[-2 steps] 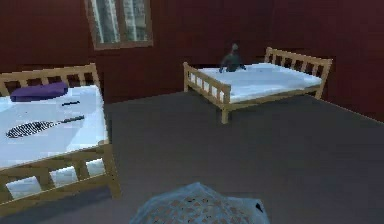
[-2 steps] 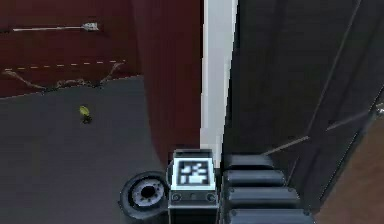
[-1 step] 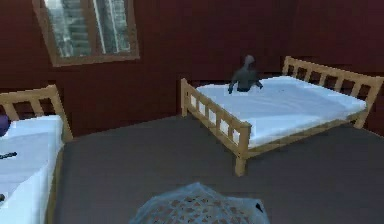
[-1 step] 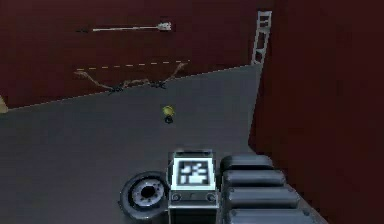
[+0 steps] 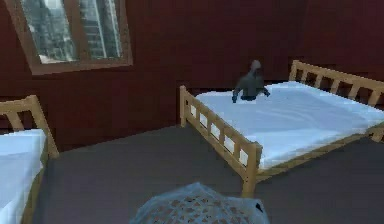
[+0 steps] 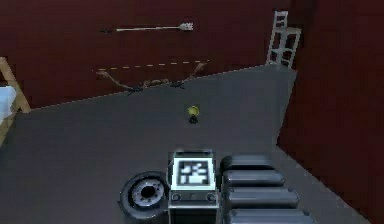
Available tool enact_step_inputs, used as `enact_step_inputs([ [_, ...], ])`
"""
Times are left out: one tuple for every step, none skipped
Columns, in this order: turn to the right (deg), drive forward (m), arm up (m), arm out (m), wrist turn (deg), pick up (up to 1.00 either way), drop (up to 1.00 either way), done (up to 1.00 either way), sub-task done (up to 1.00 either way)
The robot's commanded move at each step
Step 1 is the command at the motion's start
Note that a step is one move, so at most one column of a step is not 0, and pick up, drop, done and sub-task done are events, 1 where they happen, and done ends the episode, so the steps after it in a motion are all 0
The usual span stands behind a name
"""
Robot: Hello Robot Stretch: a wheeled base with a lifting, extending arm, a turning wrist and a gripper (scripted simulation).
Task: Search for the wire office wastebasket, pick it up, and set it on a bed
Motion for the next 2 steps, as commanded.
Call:
enact_step_inputs([
  [-24.0, 0.00, 0.00, 0.00, 0.0, 0.00, 0.00, 0.00, 0.00],
  [0.0, 1.00, 0.00, 0.00, 0.0, 0.00, 0.00, 0.00, 0.00],
])
